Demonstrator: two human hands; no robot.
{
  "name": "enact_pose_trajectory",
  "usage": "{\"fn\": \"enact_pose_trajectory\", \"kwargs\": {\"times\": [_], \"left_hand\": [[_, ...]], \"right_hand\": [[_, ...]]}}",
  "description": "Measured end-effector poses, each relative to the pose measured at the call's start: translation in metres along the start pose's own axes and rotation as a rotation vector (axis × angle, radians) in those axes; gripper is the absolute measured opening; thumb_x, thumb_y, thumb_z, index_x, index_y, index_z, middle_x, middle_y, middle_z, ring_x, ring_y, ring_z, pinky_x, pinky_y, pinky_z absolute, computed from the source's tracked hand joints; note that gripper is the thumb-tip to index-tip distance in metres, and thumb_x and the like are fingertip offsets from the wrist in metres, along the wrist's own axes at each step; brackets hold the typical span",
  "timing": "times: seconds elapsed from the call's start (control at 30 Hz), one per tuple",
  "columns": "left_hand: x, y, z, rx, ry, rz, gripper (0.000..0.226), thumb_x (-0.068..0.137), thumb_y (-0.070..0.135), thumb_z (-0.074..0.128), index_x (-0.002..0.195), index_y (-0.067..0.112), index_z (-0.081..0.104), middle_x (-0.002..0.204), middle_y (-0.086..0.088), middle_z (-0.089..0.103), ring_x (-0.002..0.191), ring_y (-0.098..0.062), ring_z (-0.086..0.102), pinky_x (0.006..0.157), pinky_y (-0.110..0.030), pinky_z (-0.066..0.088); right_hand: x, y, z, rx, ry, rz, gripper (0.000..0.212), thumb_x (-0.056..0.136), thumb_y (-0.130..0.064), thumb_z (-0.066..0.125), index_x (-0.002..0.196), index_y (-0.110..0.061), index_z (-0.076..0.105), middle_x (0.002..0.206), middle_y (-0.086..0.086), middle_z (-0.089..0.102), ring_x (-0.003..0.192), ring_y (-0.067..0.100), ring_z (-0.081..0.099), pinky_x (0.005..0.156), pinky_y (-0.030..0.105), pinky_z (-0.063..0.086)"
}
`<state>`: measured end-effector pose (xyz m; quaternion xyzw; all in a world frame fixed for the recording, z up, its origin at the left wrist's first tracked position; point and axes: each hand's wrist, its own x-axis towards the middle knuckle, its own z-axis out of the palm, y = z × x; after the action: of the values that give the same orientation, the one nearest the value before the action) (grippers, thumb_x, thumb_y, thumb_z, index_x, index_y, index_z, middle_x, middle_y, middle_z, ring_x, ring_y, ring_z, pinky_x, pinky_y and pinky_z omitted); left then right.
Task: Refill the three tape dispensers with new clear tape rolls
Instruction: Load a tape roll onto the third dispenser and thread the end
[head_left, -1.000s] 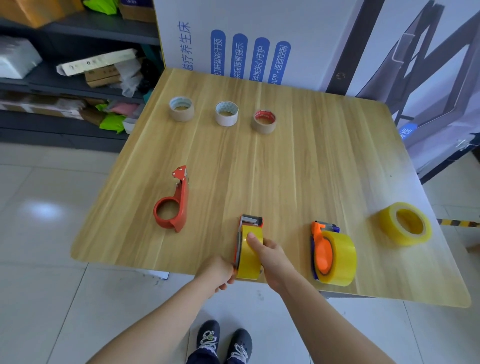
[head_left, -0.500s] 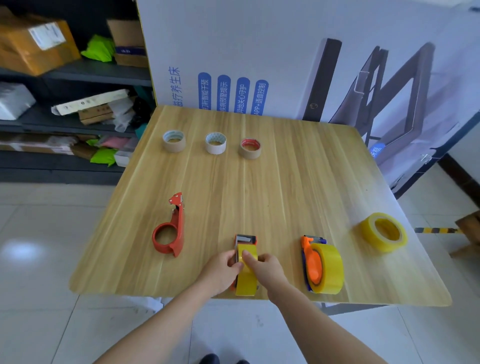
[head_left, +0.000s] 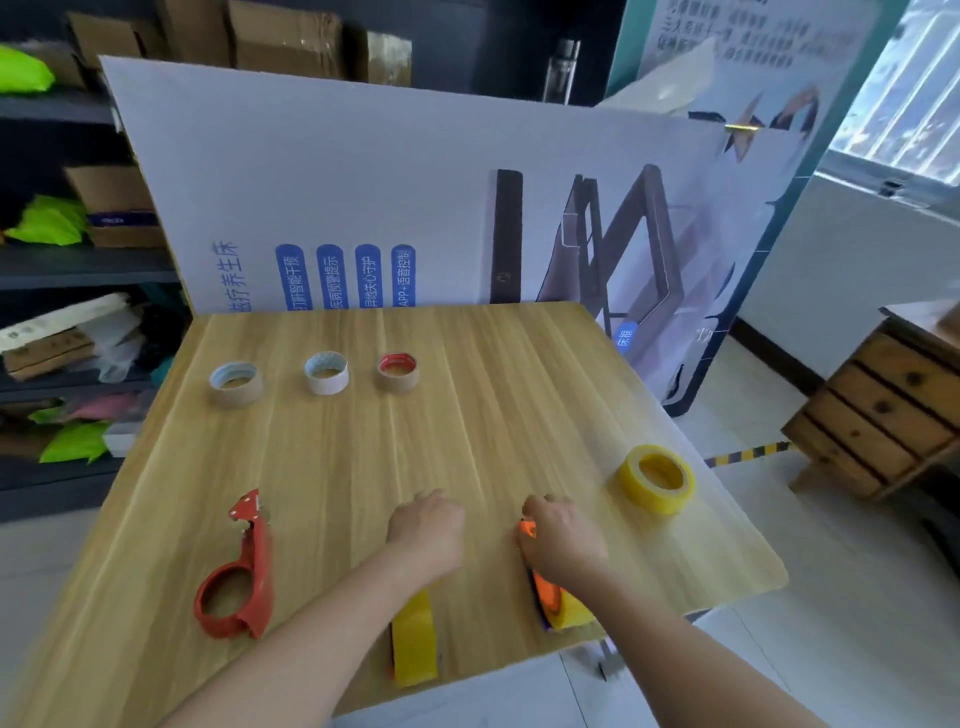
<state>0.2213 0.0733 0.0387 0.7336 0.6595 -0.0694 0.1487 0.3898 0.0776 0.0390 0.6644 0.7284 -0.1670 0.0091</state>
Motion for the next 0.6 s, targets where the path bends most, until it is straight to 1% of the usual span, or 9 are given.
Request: {"fn": "enact_pose_trajectory", "kwargs": {"times": [0.1,0.2,0.33,0.43,0.53,0.6], "left_hand": [[0.025,0.032,-0.009,0.096,0.072,0.071,0.034,0.084,0.016,0.049,0.116,0.014,0.060,0.121,-0.007,0.055,0.120,-0.028,0.050,0.090,-0.039,0.046],[0.053,0.069,-0.017,0.154,0.092,0.125,0.031,0.086,0.019,0.050,0.115,0.013,0.061,0.121,-0.007,0.056,0.120,-0.027,0.050,0.090,-0.039,0.045],[0.091,0.122,-0.021,0.167,0.071,0.124,0.030,0.082,0.014,0.050,0.110,0.013,0.061,0.116,-0.007,0.057,0.116,-0.027,0.052,0.088,-0.038,0.045],[0.119,0.160,-0.015,0.166,0.050,0.110,0.032,0.085,0.011,0.046,0.114,0.013,0.061,0.118,-0.007,0.057,0.118,-0.027,0.050,0.089,-0.038,0.045],[0.142,0.192,-0.008,0.192,0.049,0.118,0.034,0.087,0.011,0.044,0.116,0.012,0.062,0.121,-0.008,0.057,0.120,-0.027,0.050,0.092,-0.037,0.044],[0.157,0.209,-0.002,0.204,0.032,0.118,0.034,0.088,0.011,0.045,0.117,0.012,0.061,0.122,-0.008,0.057,0.120,-0.026,0.050,0.093,-0.038,0.044]], "right_hand": [[0.010,0.034,-0.021,-0.050,0.039,0.026,0.035,0.094,-0.034,0.055,0.123,-0.014,0.055,0.120,0.008,0.058,0.119,0.027,0.051,0.088,0.036,0.047],[0.022,0.074,-0.039,-0.121,0.046,0.045,0.039,0.094,-0.039,0.055,0.124,-0.014,0.054,0.124,0.008,0.057,0.119,0.027,0.050,0.088,0.036,0.046],[0.039,0.135,-0.057,-0.161,0.008,0.061,0.039,0.093,-0.040,0.057,0.122,-0.014,0.055,0.123,0.010,0.057,0.117,0.028,0.050,0.090,0.038,0.046],[0.054,0.180,-0.068,-0.190,-0.028,0.060,0.036,0.092,-0.037,0.058,0.120,-0.014,0.056,0.124,0.008,0.057,0.118,0.028,0.050,0.090,0.037,0.046],[0.069,0.218,-0.075,-0.228,-0.057,0.061,0.030,0.093,-0.035,0.057,0.115,-0.014,0.057,0.121,0.007,0.058,0.113,0.026,0.053,0.084,0.036,0.047],[0.081,0.237,-0.078,-0.250,-0.074,0.062,0.033,0.093,-0.037,0.057,0.116,-0.013,0.056,0.120,0.007,0.058,0.113,0.026,0.053,0.088,0.036,0.048]]}}
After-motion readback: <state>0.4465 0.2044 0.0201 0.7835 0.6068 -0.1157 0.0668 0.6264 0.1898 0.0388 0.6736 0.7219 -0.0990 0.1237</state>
